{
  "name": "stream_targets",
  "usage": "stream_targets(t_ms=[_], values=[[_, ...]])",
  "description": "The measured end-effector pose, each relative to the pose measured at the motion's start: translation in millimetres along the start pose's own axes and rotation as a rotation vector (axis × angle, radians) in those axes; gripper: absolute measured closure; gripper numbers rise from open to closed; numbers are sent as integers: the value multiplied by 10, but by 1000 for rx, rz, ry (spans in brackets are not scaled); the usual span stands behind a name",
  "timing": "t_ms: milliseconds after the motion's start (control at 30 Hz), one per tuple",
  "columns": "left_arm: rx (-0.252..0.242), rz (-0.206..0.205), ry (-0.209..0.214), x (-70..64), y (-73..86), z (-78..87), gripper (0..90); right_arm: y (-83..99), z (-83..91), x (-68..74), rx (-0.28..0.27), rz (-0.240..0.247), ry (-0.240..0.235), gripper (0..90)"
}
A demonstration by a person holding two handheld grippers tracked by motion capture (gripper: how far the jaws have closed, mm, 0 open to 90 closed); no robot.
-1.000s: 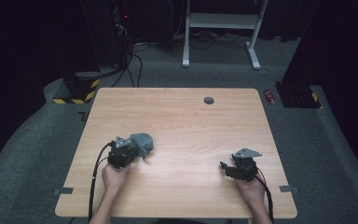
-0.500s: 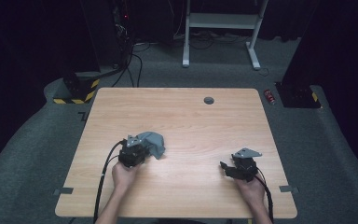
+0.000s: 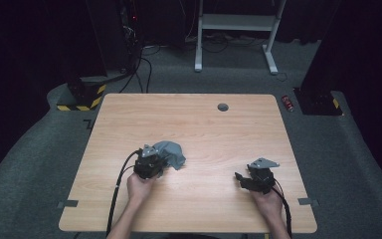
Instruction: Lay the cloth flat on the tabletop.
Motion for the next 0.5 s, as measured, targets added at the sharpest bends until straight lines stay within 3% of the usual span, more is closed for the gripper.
stream_targets(t_ms=[233,300,500], values=[[-10,-19,26,-142,-106,-40,845,0,-1,0,0,0,0,365],[-29,-30,56,-270,-190,-88,845,-1,-1,1,0,-1,0,366],[-18,-42,93,-448,-204,-201,844,-1,-1,1,0,0,0,365]])
Point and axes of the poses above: each handheld gripper's, and its own axes: z roughly backward along the jaws, y roughly out of its underside, x roughly to its left, the point moved 9 cm from there along -z, roughly forward along the jaws, and after that the axes turned 6 degrees about -z, right-handed, at the moved point
